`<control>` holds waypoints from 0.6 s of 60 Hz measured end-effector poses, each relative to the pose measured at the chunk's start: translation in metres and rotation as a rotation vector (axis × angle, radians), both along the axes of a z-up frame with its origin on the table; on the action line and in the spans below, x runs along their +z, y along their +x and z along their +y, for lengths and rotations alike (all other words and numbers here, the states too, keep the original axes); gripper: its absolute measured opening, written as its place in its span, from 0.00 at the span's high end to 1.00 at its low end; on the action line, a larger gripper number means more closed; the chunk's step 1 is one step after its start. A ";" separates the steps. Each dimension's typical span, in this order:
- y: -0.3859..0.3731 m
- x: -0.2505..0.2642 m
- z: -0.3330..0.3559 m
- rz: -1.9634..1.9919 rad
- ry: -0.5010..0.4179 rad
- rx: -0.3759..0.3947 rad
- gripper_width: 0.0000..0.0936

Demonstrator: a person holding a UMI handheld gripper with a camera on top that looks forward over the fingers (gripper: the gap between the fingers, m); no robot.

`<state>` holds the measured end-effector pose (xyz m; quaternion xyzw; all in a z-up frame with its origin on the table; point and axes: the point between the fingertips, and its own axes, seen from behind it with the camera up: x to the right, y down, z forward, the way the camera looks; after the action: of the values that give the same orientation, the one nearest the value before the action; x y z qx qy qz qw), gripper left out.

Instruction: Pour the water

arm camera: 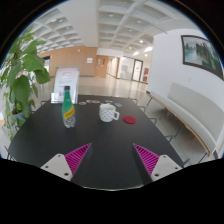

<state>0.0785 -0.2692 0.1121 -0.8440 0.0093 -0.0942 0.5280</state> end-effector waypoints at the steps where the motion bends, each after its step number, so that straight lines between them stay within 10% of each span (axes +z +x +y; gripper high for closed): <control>1: -0.009 0.000 0.002 0.002 0.004 0.014 0.09; 18: -0.152 0.000 0.093 0.048 0.105 0.199 0.09; 36: -0.204 -0.029 0.219 0.022 0.153 0.199 0.08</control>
<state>-0.1258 -0.0505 0.0835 -0.7989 -0.0616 -0.0309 0.5975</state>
